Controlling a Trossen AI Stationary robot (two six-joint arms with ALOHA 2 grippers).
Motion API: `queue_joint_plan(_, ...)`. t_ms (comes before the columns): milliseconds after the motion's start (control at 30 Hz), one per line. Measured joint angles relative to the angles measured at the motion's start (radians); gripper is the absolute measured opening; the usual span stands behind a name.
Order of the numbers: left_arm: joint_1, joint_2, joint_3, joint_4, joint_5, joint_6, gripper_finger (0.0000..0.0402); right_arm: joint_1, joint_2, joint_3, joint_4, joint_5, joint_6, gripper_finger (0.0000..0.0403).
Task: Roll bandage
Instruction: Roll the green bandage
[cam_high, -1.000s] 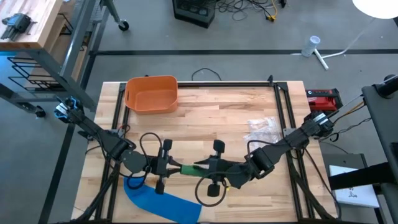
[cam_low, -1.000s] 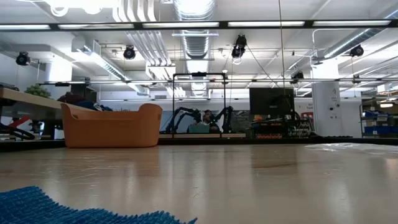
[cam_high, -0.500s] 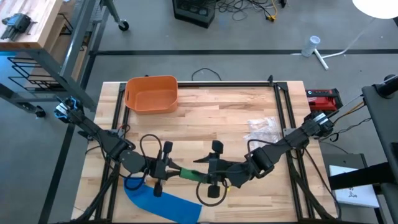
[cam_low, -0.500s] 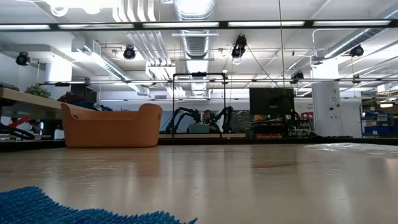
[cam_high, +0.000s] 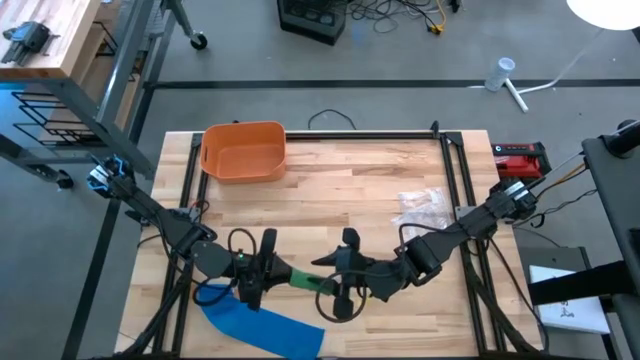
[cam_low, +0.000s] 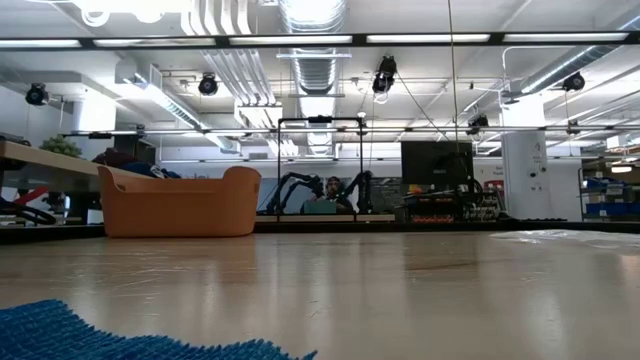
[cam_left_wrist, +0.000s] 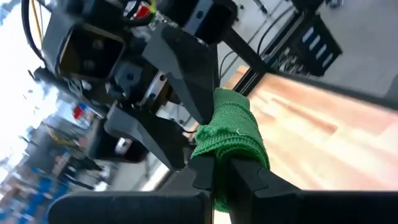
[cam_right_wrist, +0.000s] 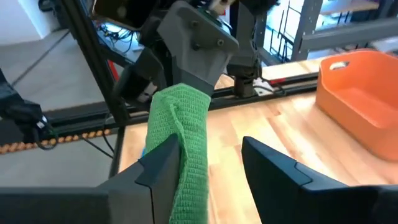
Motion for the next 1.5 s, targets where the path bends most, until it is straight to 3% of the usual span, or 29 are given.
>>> queue_joint_plan(200, 0.0, 0.0, 0.0, 0.005, -0.006, 0.08, 0.0007, 0.0, 0.0, 0.0, 0.0, 0.009, 0.011, 0.0161)
queue_joint_plan(333, 0.001, 0.0, 0.0, 0.011, 0.005, -0.021, 0.0007, 0.006, -0.001, 0.0, 0.004, 0.015, -0.051, 0.0162)
queue_joint_plan(567, 0.001, 0.0, 0.0, 0.002, 0.024, -0.582, 0.0007, 0.011, -0.003, 0.0, 0.002, 0.022, -0.189, 0.0173)
queue_joint_plan(700, 0.003, 0.0, 0.0, -0.011, 0.107, -0.867, 0.0007, 0.012, -0.003, -0.001, -0.002, 0.01, -0.244, 0.0176)
queue_joint_plan(967, 0.003, 0.0, 0.0, -0.008, 0.131, -1.243, 0.0007, 0.012, -0.003, 0.009, -0.009, 0.015, -0.246, 0.0176)
queue_joint_plan(1200, 0.005, -0.001, 0.0, -0.023, 0.133, -1.405, 0.0007, 0.012, -0.005, 0.053, -0.028, 0.066, -0.301, 0.0176)
queue_joint_plan(1367, 0.005, -0.001, 0.0, -0.025, 0.129, -1.437, 0.0007, 0.019, -0.005, 0.095, -0.041, 0.071, -0.353, 0.0176)
queue_joint_plan(1500, 0.009, -0.001, 0.0, -0.027, 0.064, -1.433, 0.0007, 0.049, -0.006, 0.111, -0.04, 0.07, -0.434, 0.0176)
